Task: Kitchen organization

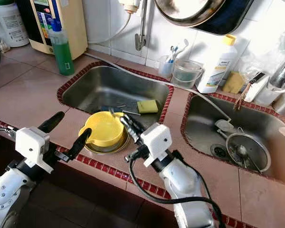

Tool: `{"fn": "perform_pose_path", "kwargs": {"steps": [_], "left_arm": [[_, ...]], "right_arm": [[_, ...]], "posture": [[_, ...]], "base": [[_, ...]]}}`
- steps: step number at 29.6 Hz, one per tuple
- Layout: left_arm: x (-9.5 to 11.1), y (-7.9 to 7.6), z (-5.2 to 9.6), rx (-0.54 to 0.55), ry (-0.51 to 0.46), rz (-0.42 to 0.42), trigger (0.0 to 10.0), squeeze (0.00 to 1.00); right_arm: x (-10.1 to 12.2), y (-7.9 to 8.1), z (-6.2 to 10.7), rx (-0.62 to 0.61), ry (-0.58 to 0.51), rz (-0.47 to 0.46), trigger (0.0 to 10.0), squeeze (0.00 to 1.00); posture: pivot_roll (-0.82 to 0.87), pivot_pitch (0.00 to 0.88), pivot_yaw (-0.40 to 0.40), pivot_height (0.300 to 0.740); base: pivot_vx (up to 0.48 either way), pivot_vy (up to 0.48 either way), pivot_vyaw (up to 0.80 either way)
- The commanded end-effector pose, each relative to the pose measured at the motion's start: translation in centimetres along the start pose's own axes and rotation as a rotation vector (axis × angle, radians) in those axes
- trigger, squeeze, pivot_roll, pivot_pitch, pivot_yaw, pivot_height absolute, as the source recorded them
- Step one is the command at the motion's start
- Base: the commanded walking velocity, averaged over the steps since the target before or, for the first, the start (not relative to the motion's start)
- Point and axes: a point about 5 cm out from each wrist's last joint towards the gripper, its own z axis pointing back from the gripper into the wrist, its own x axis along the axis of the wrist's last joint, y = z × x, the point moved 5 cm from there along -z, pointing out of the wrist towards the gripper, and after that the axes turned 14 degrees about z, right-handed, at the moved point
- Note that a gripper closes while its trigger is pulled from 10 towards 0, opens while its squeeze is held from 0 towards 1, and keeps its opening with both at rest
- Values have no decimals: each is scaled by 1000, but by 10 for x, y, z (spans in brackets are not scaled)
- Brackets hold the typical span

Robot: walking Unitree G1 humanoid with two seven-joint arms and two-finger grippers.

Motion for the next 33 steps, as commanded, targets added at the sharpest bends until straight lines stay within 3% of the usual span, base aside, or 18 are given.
{"fn": "perform_pose_path", "kwargs": {"steps": [1,2,3,6,7,8,13,21,23,27,33], "left_arm": [[4,-4,-4,-18,-10,3,10000,0],[4,-4,-5,-19,-12,3,10000,0],[5,-4,-7,-23,-16,2,10000,0],[5,-4,-10,-26,-18,2,10000,0],[6,-4,-12,-28,-21,4,10000,0],[7,-5,-14,-38,-25,0,10000,0],[8,-6,-19,-50,-27,6,10000,0],[6,-15,-26,-75,-12,13,10000,0],[1,-12,-30,-48,8,-6,10000,0],[4,0,-40,31,-18,70,10000,0],[11,12,-48,60,-44,73,10000,0]], "right_arm": [[6,-11,-1,-35,-15,27,0,0],[7,-14,-1,-42,-16,32,196,0],[7,-19,-2,-59,-16,44,4118,0],[8,-25,-4,-77,-16,57,4275,0],[8,-30,-5,-94,-12,70,7961,0],[7,-35,-5,-117,-4,80,10000,0],[4,-45,-3,-159,12,96,10000,0],[-4,-77,8,-329,77,148,10000,0],[-7,-82,10,-366,93,150,10000,0],[-12,-88,14,-453,128,153,10000,0],[-17,-90,15,-517,148,132,10000,0]], "posture": [[-143,64,-61,740],[-143,64,-61,740],[-143,64,-61,740],[-148,62,-61,740],[-148,62,-61,740],[-155,58,-59,740],[-159,55,-58,740],[-169,54,-48,740],[-172,53,-43,740],[-183,47,-35,740],[-184,36,-34,740]], "base": [[0,0,0],[0,0,0],[0,0,0],[0,0,0],[0,0,0],[0,0,0],[0,0,0],[0,0,0],[0,0,0],[0,0,0],[0,0,0]]}}
